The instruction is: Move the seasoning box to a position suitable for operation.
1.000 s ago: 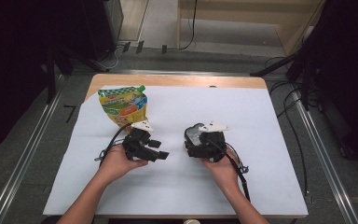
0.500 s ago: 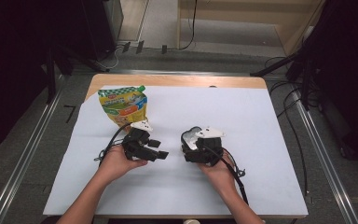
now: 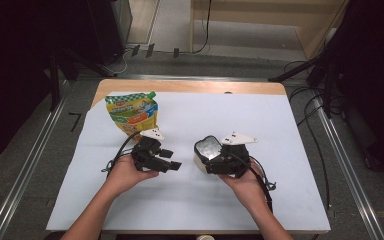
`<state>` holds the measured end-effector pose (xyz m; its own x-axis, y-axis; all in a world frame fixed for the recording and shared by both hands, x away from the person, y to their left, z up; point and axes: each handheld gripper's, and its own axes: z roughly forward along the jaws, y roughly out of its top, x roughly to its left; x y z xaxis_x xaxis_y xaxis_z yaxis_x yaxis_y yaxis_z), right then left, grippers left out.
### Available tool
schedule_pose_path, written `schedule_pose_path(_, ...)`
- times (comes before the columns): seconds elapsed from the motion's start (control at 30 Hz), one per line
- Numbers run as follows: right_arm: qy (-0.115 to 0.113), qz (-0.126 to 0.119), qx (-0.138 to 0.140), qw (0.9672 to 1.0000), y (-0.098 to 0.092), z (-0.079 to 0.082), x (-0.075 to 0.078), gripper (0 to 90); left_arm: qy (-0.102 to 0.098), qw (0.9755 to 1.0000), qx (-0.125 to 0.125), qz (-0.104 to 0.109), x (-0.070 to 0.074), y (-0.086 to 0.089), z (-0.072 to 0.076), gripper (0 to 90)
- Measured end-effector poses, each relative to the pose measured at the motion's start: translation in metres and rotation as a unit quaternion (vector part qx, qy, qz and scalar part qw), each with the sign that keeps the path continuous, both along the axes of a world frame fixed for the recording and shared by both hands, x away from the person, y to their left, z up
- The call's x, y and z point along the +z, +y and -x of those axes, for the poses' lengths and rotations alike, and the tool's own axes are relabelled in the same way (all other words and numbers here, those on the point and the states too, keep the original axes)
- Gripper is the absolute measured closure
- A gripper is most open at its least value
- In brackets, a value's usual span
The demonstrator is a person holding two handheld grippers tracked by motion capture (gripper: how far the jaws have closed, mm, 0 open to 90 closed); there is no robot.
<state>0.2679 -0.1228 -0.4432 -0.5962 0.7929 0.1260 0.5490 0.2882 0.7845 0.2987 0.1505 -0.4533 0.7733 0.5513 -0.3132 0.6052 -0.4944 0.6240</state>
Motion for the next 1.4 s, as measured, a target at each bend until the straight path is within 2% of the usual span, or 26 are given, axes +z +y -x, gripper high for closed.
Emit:
schedule_pose_path(0.23,-0.005,-0.010,0.004,0.9999,-0.021,0.012,0.009,23.9,-0.001,1.0000,-0.003,-0.004,0.001,-0.002,-0.002,38.5)
schedule_pose_path(0.27,-0.003,-0.015,0.009,0.9998,-0.029,0.015,0.010,30.9,-0.001,1.0000,-0.003,-0.004,0.001,-0.002,-0.002,38.6)
schedule_pose_path(0.33,-0.004,-0.012,0.008,0.9999,-0.032,0.017,0.010,31.9,-0.004,1.0000,-0.005,-0.004,0.003,-0.002,-0.003,38.6)
schedule_pose_path(0.4,-0.002,-0.001,0.008,1.0000,-0.041,0.021,0.008,37.1,-0.009,0.9999,-0.010,-0.003,0.007,-0.004,-0.005,38.8)
schedule_pose_path(0.5,0.014,-0.003,0.016,0.9998,-0.051,0.024,0.006,46.9,-0.007,0.9998,-0.020,0.001,0.013,-0.009,-0.012,38.8)
schedule_pose_path(0.53,0.014,-0.003,0.016,0.9998,-0.051,0.024,0.006,46.9,-0.007,0.9998,-0.020,0.001,0.013,-0.009,-0.012,38.8)
schedule_pose_path(0.6,0.029,-0.007,0.021,0.9993,-0.056,0.025,0.003,53.3,-0.006,0.9996,-0.026,0.001,0.017,-0.011,-0.017,38.8)
schedule_pose_path(0.63,0.030,-0.009,0.023,0.9992,-0.060,0.027,0.002,60.9,-0.006,0.9996,-0.028,-0.003,0.019,-0.012,-0.022,38.5)
schedule_pose_path(0.7,0.030,-0.008,0.022,0.9993,-0.061,0.028,0.001,64.0,-0.005,0.9996,-0.028,-0.003,0.019,-0.013,-0.024,38.5)
schedule_pose_path(0.73,0.026,-0.007,0.027,0.9993,-0.060,0.030,0.001,71.5,-0.006,0.9995,-0.030,0.006,0.018,-0.012,-0.025,38.5)
schedule_pose_path(0.77,0.023,-0.005,0.032,0.9992,-0.060,0.031,0.001,76.3,-0.006,0.9995,-0.030,0.006,0.018,-0.012,-0.025,38.5)
schedule_pose_path(0.8,0.023,-0.005,0.032,0.9992,-0.060,0.031,0.001,76.3,-0.008,0.9994,-0.031,0.008,0.016,-0.012,-0.026,38.5)
schedule_pose_path(0.83,0.025,-0.006,0.041,0.9988,-0.058,0.033,0.000,83.1,-0.003,0.9995,-0.032,-0.004,0.013,-0.014,-0.026,38.5)
schedule_pose_path(0.97,0.031,-0.003,0.055,0.9980,-0.052,0.037,-0.004,90.0,-0.008,0.9992,-0.039,-0.001,0.012,-0.015,-0.025,38.2)
schedule_pose_path(1.1,0.046,-0.012,0.071,0.9964,-0.043,0.040,-0.010,90.0,-0.011,0.9990,-0.042,-0.001,0.011,-0.016,-0.024,37.9)
schedule_pose_path(1.13,0.047,-0.004,0.080,0.9957,-0.036,0.041,-0.014,90.0,-0.014,0.9989,-0.045,0.003,0.010,-0.016,-0.024,37.8)
schedule_pose_path(1.4,0.058,-0.011,0.093,0.9939,-0.024,0.036,-0.024,90.0,-0.022,0.9987,-0.045,0.006,0.010,-0.017,-0.024,37.5)
